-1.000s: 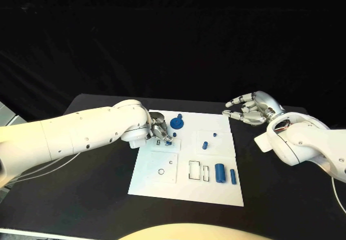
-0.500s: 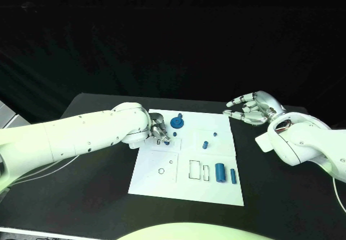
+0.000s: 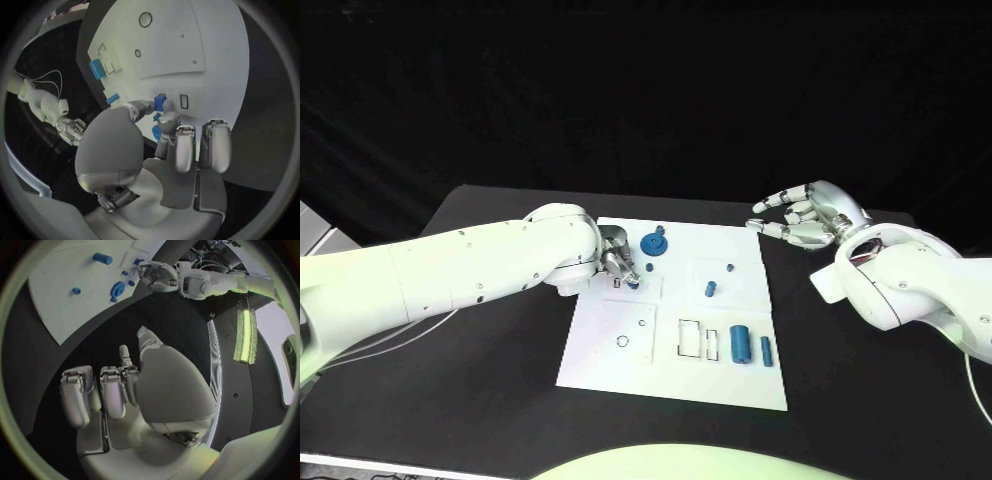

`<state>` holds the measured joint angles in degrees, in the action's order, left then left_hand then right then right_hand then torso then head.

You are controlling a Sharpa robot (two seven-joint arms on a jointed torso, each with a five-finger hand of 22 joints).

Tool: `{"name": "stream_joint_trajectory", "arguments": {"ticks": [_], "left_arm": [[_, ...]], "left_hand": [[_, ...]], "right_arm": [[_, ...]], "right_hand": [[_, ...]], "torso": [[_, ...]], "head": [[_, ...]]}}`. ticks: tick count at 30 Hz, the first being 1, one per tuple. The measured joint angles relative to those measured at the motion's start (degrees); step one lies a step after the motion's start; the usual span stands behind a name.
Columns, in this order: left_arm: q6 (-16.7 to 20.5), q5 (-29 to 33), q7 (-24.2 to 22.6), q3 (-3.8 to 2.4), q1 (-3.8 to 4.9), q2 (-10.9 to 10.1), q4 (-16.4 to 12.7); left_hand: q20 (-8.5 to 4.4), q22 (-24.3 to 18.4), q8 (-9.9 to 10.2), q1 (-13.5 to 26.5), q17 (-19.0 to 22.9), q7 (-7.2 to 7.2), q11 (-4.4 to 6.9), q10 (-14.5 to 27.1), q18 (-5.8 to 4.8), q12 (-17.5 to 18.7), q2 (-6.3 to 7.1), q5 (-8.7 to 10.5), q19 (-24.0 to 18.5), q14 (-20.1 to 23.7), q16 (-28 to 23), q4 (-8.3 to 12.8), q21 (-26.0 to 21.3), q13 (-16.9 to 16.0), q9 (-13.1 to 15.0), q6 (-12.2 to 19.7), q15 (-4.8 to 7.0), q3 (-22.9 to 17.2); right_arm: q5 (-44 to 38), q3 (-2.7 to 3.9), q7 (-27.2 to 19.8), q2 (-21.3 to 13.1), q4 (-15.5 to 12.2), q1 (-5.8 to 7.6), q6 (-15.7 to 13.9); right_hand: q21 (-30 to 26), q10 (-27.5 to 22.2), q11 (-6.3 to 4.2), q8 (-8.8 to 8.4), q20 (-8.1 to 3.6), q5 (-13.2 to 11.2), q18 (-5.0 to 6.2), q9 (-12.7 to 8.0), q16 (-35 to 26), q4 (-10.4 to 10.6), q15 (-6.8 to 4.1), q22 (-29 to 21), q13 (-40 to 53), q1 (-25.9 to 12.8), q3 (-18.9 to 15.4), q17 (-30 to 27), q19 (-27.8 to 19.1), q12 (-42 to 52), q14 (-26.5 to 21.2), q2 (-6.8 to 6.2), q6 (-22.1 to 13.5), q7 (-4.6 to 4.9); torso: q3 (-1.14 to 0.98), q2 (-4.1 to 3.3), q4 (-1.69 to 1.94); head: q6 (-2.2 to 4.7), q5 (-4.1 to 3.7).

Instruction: Assemble the parts on the task board

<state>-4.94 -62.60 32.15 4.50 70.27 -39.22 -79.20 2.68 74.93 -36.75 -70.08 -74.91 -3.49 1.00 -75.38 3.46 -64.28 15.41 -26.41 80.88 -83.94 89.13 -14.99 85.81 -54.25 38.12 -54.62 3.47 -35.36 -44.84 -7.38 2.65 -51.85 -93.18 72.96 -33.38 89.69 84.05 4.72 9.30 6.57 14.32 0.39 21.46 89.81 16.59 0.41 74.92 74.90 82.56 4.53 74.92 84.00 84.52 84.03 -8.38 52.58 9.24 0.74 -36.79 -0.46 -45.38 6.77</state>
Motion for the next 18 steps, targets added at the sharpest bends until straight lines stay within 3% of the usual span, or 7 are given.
{"name": "stream_joint_trajectory", "arguments": {"ticks": [18], "left_arm": [[-1.84,-0.26,0.00,-0.08,0.06,0.27,0.28]], "left_hand": [[0.00,-0.01,-0.01,-0.02,0.01,-0.10,-0.01,0.00,0.00,0.00,-0.02,-0.18,0.00,0.00,0.00,0.00,0.00,0.10,0.01,-0.08,0.00,0.00]], "right_arm": [[0.01,0.00,0.00,0.11,0.07,-0.01,0.00]], "right_hand": [[0.00,0.00,0.00,0.00,0.00,0.00,0.00,0.00,0.00,0.00,0.00,-0.01,0.00,0.00,0.00,-0.01,0.00,0.00,0.00,0.00,0.00,0.00]], "torso": [[-0.05,0.04,0.02]], "head": [[-0.04,-0.02]]}}
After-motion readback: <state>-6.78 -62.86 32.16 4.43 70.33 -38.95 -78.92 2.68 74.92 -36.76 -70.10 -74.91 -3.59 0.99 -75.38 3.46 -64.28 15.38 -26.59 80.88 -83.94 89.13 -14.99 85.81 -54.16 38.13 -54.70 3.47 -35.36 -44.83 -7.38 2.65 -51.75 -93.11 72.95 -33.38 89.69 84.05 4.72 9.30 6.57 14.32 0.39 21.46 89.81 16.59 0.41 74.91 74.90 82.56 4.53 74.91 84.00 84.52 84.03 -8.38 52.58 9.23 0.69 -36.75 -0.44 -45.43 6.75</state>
